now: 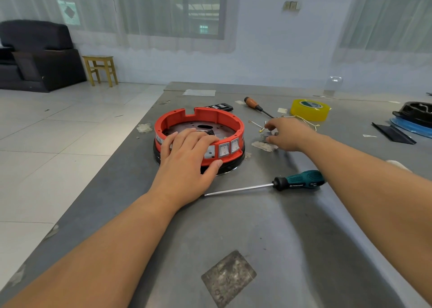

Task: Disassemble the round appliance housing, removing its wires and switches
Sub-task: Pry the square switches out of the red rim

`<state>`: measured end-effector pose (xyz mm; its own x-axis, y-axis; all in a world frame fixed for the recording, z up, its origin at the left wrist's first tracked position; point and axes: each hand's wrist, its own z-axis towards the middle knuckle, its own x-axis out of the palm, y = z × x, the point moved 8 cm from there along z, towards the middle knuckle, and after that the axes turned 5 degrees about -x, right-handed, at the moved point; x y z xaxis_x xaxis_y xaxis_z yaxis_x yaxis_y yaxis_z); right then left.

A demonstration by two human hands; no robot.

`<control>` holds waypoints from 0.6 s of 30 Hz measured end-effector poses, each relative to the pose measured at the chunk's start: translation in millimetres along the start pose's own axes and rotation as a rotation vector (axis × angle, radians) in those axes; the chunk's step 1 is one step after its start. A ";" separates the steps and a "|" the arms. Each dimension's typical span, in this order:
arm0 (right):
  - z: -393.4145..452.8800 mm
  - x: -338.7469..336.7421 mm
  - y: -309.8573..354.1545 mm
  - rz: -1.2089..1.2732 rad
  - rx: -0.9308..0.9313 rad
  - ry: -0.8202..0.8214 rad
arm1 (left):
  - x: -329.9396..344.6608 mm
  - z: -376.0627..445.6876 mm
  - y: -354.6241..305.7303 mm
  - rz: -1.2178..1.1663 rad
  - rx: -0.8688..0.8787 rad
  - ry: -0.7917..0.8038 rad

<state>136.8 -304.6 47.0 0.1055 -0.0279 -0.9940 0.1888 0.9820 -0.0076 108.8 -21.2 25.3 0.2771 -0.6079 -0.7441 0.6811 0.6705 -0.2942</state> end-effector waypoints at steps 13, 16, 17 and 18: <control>-128.2 -1.8 72.0 -0.103 -0.307 -0.232 | -10.7 -4.2 2.0 -0.060 -0.051 -0.041; -140.2 7.9 62.6 -0.133 -0.302 -0.186 | -13.5 -3.7 3.5 -0.067 -0.088 -0.066; -141.5 9.8 58.5 -0.131 -0.301 -0.184 | -15.0 -3.6 4.1 -0.073 -0.099 -0.077; -142.3 11.8 55.1 -0.127 -0.305 -0.181 | -16.0 -3.6 5.0 -0.078 -0.111 -0.082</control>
<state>9.5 -224.2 19.4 0.2761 -0.1584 -0.9480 -0.0855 0.9784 -0.1884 105.4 -6.5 33.6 0.2838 -0.6894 -0.6664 0.6244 0.6603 -0.4171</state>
